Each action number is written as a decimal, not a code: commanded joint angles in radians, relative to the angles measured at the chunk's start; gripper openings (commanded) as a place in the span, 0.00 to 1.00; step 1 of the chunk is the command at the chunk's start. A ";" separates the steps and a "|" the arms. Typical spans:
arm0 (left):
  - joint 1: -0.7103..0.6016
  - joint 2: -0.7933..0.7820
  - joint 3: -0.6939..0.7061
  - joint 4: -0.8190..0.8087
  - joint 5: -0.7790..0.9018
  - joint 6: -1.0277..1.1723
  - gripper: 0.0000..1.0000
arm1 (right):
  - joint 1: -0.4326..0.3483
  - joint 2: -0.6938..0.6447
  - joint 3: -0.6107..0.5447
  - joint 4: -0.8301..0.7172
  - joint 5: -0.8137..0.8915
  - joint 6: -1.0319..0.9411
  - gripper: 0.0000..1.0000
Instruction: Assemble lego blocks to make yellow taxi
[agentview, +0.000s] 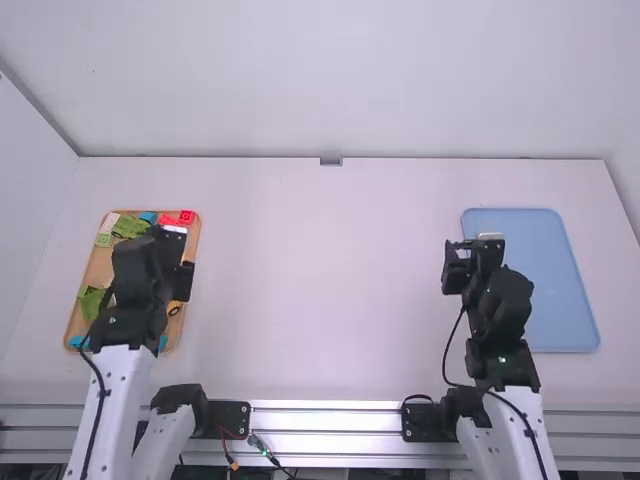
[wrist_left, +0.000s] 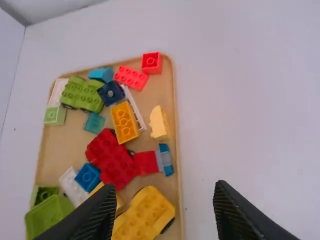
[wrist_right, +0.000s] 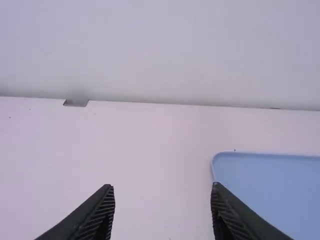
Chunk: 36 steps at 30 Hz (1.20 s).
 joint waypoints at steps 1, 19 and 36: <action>0.025 0.076 0.087 -0.032 -0.031 0.085 0.58 | 0.012 0.059 0.072 0.008 -0.013 -0.013 0.58; 0.165 0.579 0.520 -0.356 0.072 0.588 0.89 | 0.059 0.457 0.344 0.079 -0.069 -0.158 0.89; 0.343 0.880 0.554 -0.513 0.103 0.852 0.99 | 0.087 0.591 0.436 0.126 -0.084 -0.184 0.99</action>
